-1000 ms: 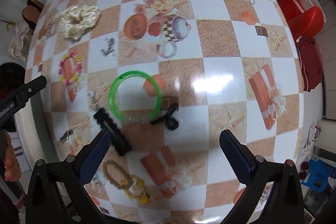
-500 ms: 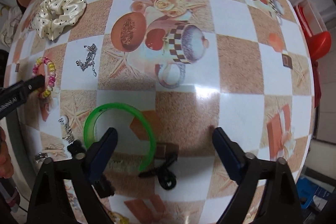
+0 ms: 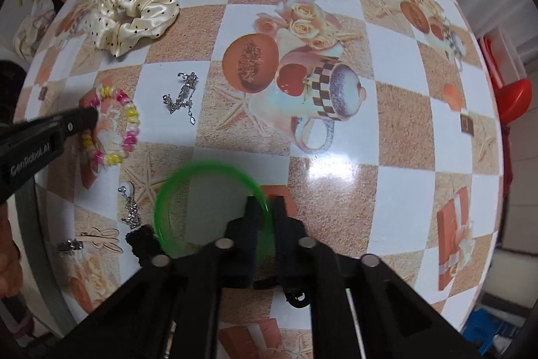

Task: Organize jewelry
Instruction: 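Grasp the green bangle with the right tool while the left tool grasps the pink-yellow beaded bracelet, then carry the green bangle with the right tool while the left tool carries the beaded bracelet over the tray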

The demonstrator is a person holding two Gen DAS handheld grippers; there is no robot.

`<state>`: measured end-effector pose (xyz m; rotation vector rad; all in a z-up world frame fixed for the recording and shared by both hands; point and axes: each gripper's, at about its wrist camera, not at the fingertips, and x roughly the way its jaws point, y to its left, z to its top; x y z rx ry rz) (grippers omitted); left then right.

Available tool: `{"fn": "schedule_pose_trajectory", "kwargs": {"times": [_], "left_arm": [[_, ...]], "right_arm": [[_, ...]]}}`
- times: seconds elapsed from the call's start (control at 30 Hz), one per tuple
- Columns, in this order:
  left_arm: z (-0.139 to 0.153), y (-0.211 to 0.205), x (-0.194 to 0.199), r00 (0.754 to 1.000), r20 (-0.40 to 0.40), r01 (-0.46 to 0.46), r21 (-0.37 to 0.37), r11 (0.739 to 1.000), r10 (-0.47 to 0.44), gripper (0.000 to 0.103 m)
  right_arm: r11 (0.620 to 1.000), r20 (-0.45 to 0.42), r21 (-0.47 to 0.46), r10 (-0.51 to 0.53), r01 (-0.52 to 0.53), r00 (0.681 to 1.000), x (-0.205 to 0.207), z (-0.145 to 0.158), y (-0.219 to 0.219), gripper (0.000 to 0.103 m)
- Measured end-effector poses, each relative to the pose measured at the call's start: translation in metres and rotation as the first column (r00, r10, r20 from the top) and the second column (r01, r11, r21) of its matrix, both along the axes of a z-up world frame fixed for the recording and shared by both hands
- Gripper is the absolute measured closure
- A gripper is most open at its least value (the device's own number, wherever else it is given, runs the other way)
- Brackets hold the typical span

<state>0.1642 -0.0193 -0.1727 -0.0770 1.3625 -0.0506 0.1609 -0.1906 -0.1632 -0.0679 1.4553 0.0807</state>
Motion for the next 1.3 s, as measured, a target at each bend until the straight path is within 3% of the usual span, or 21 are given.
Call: {"fn": "schedule_pose_trajectory", "kwargs": {"times": [0.4,0.5,0.6,0.83,1.03,1.3], "left_arm": [[0.051,0.013,-0.038,0.998,0.061,0.0,-0.062,0.998,0.004,0.088],[0.064,0.027,-0.057,0.997,0.078,-0.004,-0.073,0.997,0.01,0.088],[0.076,0.035,-0.067,0.995,0.095,-0.013,-0.08,0.997,0.021,0.088],[0.095,0.065,-0.095,0.99,0.118,-0.065,-0.101,0.993,0.077,0.088],[0.104,0.105,-0.121,0.979,0.127,-0.146,-0.096,0.985,0.157,0.088],[0.095,0.173,-0.16,0.948,0.102,-0.297,-0.072,0.952,0.303,0.088]], "right_arm": [[0.985,0.038,0.142,-0.108,0.101,0.993,-0.004,0.043,-0.039,0.096],[0.979,0.045,0.163,-0.129,0.12,0.991,-0.044,0.045,-0.019,0.096],[0.975,0.043,0.175,-0.143,0.133,0.989,-0.074,0.055,-0.026,0.096],[0.977,0.026,0.156,-0.151,0.146,0.988,-0.083,0.074,-0.017,0.096],[0.98,0.036,0.179,-0.09,0.083,0.995,-0.079,0.087,0.018,0.096],[0.969,0.048,0.235,0.071,-0.081,0.996,-0.074,0.092,0.111,0.096]]}}
